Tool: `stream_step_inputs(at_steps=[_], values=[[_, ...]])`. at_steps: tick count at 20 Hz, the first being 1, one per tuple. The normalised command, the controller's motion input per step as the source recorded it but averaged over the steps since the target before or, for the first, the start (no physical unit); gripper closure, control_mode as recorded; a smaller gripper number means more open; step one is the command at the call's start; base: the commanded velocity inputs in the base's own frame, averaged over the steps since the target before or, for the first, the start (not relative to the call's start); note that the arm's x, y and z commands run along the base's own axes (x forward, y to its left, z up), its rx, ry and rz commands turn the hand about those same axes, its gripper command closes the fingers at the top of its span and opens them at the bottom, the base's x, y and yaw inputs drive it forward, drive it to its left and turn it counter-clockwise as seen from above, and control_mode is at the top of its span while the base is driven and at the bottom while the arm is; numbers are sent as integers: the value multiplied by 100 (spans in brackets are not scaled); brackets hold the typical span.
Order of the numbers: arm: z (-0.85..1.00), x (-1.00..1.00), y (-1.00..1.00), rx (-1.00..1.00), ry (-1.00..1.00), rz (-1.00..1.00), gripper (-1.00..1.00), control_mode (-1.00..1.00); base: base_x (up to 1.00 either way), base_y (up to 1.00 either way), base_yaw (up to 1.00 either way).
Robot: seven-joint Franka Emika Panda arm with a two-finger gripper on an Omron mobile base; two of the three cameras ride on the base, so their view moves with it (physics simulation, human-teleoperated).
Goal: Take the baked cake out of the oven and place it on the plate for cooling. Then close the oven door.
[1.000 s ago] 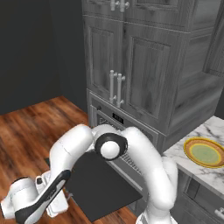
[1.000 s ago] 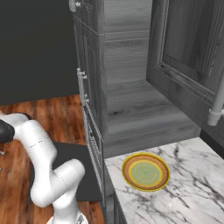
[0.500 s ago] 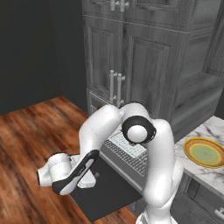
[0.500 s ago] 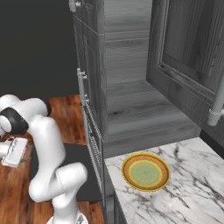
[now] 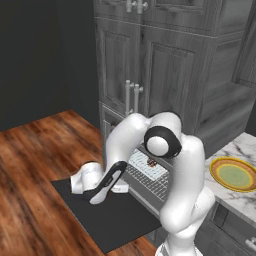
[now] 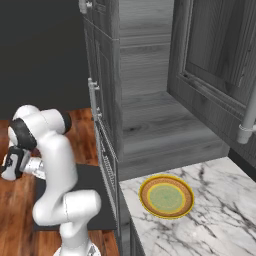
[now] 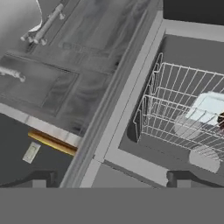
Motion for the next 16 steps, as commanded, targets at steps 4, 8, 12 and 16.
stream_step_inputs(at_steps=[4,8,12,16], values=[[-48,41,-17,-24,12,-8,-100,-100,0,0,0],[-72,-1,-24,-19,-8,-9,-100,-100,0,0,0],[-68,19,-12,-11,-18,-15,-100,-100,0,0,0],[-5,55,-6,0,-7,-7,-100,-100,0,0,0]])
